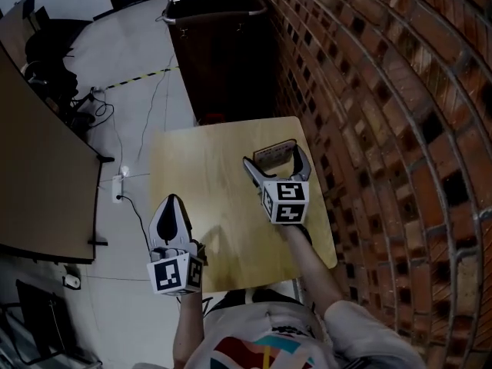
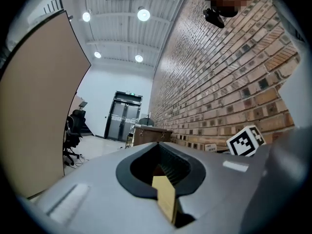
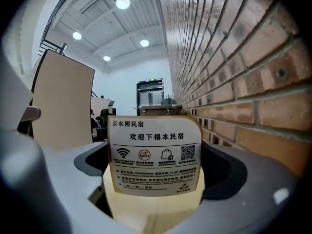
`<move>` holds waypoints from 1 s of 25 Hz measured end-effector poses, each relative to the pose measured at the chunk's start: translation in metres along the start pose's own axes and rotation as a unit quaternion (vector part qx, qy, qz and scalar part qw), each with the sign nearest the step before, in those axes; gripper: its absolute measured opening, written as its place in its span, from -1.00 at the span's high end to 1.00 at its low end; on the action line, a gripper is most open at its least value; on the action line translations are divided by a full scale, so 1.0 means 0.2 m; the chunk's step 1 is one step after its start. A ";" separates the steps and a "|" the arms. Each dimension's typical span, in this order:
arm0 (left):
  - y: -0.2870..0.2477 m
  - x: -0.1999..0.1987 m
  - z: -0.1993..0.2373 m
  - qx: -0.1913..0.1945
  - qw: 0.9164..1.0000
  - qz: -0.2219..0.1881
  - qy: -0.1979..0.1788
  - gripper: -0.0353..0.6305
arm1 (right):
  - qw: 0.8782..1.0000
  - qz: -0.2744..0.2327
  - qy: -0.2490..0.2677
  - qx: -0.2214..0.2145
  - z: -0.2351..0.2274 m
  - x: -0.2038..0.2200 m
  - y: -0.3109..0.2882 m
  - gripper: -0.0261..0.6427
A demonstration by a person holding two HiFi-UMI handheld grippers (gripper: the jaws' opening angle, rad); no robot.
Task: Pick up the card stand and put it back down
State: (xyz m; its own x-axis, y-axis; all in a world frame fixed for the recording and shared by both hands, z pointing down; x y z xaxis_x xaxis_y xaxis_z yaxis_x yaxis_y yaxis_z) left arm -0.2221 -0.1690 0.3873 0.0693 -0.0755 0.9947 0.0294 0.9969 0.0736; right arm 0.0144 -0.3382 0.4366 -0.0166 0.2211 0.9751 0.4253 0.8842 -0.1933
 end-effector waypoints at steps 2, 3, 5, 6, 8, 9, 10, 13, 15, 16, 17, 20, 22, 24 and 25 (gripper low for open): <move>-0.02 0.04 0.04 -0.008 1.000 0.012 0.000 0.88 | 1.000 0.028 -0.002 0.010 -0.04 0.09 -0.16 -0.77; -0.02 0.05 0.06 -0.012 1.000 0.018 0.000 0.88 | 0.999 0.043 -0.005 0.015 -0.06 0.14 -0.24 -0.77; -0.04 0.08 0.09 -0.021 0.999 0.028 -0.001 0.88 | 0.997 0.071 -0.014 0.024 -0.09 0.23 -0.38 -0.77; -0.05 0.09 0.11 -0.026 0.999 0.033 -0.002 0.88 | 0.996 0.083 -0.016 0.029 -0.10 0.27 -0.45 -0.77; -0.07 0.12 0.15 -0.036 0.999 0.040 -0.004 0.88 | 0.994 0.102 -0.023 0.037 -0.12 0.34 -0.56 -0.77; -0.07 0.12 0.18 -0.041 0.998 0.043 -0.006 0.88 | 0.993 0.109 -0.026 0.042 -0.12 0.36 -0.61 -0.77; -0.08 0.13 0.20 -0.045 0.998 0.046 -0.007 0.88 | 0.992 0.116 -0.028 0.046 -0.13 0.38 -0.65 -0.77; -0.10 0.15 0.25 -0.057 0.997 0.055 -0.008 0.88 | 0.989 0.133 -0.026 0.058 -0.14 0.43 -0.76 -0.77; -0.11 0.17 0.27 -0.063 0.996 0.061 -0.006 0.88 | 0.988 0.141 -0.026 0.064 -0.14 0.46 -0.80 -0.77; -0.12 0.18 0.28 -0.065 0.996 0.064 -0.005 0.88 | 0.987 0.144 -0.026 0.065 -0.14 0.47 -0.82 -0.77; -0.12 0.19 0.28 -0.065 0.996 0.065 -0.005 0.88 | 0.987 0.145 -0.025 0.067 -0.14 0.47 -0.84 -0.77; -0.16 0.20 0.29 -0.062 0.996 0.066 -0.002 0.88 | 0.987 0.146 -0.019 0.070 -0.14 0.48 -0.86 -0.77; -0.17 0.22 0.28 -0.058 0.996 0.068 -0.001 0.88 | 0.986 0.148 -0.013 0.072 -0.13 0.48 -0.87 -0.77; -0.18 0.23 0.27 -0.051 0.996 0.071 -0.001 0.88 | 0.986 0.150 -0.011 0.076 -0.14 0.49 -0.88 -0.77; -0.19 0.23 0.26 -0.050 0.996 0.071 0.000 0.88 | 0.986 0.150 -0.012 0.077 -0.14 0.49 -0.88 -0.77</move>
State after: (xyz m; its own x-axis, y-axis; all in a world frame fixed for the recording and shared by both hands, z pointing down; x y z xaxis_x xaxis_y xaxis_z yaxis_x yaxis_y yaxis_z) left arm -0.2726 -0.2095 0.4340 0.0791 0.0655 0.9947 0.1194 0.9900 -0.0747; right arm -0.0367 -0.4832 0.5697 0.0659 0.4905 0.8690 0.2719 0.8291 -0.4886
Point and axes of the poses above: the fingertips, and each gripper's own axes: y backward along the fingers, z to its left, x out of its underside, the point moved 8 cm from there along y, backward along the fingers, and after that the axes turned 4 degrees about -y, right-handed, at the moved point
